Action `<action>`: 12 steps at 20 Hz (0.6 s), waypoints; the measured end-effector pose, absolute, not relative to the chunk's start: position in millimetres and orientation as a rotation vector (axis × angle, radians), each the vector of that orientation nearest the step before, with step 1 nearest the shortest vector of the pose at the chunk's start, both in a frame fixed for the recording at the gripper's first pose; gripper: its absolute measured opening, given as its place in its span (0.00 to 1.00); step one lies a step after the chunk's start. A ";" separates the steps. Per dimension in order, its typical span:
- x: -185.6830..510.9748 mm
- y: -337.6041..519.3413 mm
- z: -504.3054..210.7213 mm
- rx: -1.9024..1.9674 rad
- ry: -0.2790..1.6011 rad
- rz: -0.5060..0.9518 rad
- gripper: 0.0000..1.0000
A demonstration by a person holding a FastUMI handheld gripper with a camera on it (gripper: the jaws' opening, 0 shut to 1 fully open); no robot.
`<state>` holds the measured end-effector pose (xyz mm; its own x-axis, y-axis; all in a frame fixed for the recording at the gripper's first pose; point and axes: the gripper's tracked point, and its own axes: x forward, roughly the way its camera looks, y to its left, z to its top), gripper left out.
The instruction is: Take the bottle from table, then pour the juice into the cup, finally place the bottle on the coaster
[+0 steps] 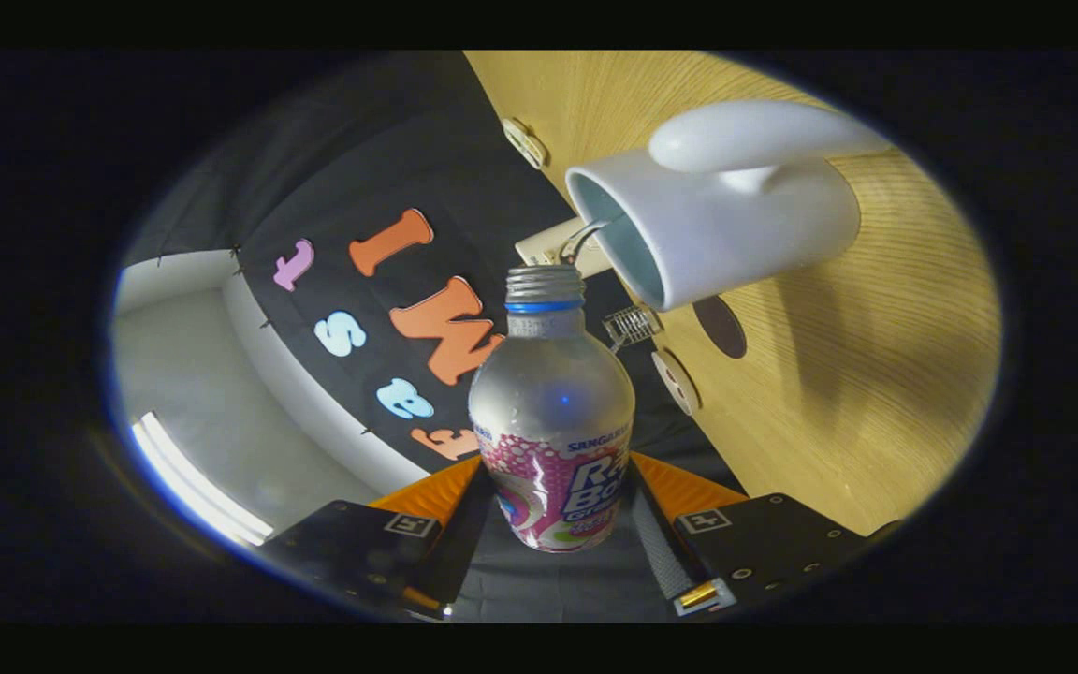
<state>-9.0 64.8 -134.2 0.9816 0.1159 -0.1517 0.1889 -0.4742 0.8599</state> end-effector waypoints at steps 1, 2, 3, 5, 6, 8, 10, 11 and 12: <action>-8.2 63.4 -131.6 2.076 0.211 -0.085 0.78; -7.8 63.7 -130.9 2.083 0.210 -0.081 0.78; -7.9 64.6 -130.0 2.090 0.209 -0.079 0.78; -9.7 64.6 -128.5 2.101 0.204 -0.078 0.78; -10.9 65.0 -127.2 2.104 0.204 -0.076 0.78; -7.0 64.8 -125.7 2.111 0.200 -0.076 0.78; -7.6 66.3 -123.6 2.118 0.199 -0.067 0.78; -6.7 69.1 -123.9 2.120 0.199 -0.066 0.78; -7.8 69.1 -124.2 2.126 0.199 -0.062 0.78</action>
<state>-7.8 69.1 -124.2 0.9853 0.1179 -0.1233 0.1671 -0.5228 0.8359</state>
